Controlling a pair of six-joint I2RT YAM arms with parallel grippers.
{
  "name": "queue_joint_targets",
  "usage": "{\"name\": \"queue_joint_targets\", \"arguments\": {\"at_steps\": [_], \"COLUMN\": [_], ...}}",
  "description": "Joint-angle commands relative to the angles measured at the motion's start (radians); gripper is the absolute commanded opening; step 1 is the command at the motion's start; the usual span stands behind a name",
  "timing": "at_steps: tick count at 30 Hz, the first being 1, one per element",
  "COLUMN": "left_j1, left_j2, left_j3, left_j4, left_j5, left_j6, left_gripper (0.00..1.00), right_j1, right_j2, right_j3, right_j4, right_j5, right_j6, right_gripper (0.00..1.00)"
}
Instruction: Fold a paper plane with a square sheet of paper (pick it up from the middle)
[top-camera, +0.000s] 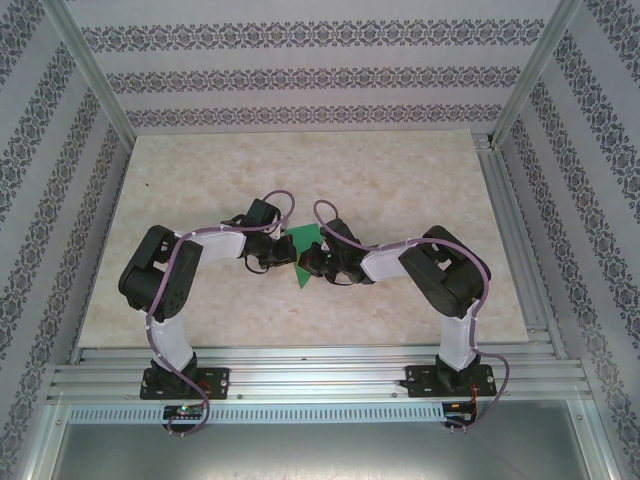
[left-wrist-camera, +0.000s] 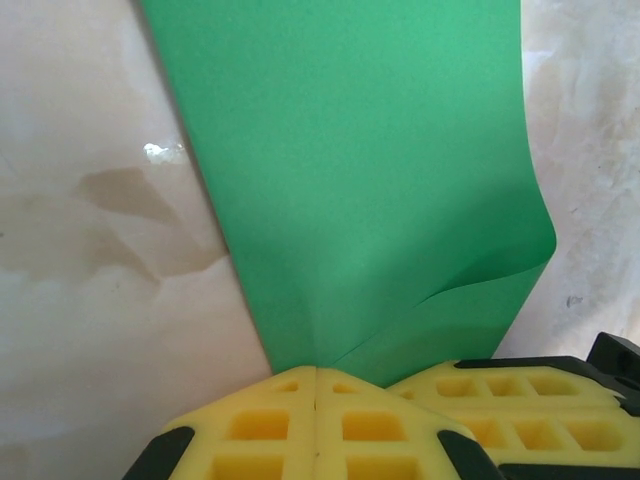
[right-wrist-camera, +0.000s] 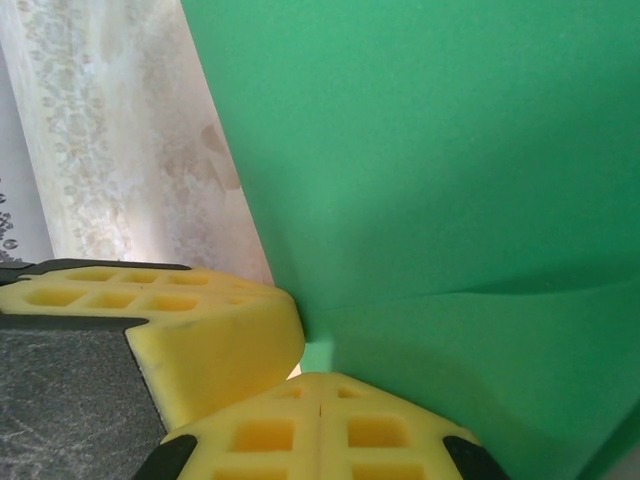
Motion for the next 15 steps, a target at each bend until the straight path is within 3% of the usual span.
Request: {"name": "queue_joint_targets", "arguments": {"at_steps": [1, 15], "left_j1": [-0.014, -0.026], "left_j2": [0.033, 0.037], "left_j3": [0.005, 0.002], "left_j4": [-0.051, -0.062], "left_j5": [-0.074, -0.113], "left_j6": [0.022, 0.021], "left_gripper": [0.0, 0.0], "right_j1": [-0.013, 0.056], "right_j2": [-0.06, -0.148], "right_j3": [-0.003, -0.123], "right_j4": [-0.007, 0.011], "right_j5": [-0.023, -0.044], "right_j6": [-0.038, -0.008], "right_gripper": [0.0, 0.01]}}
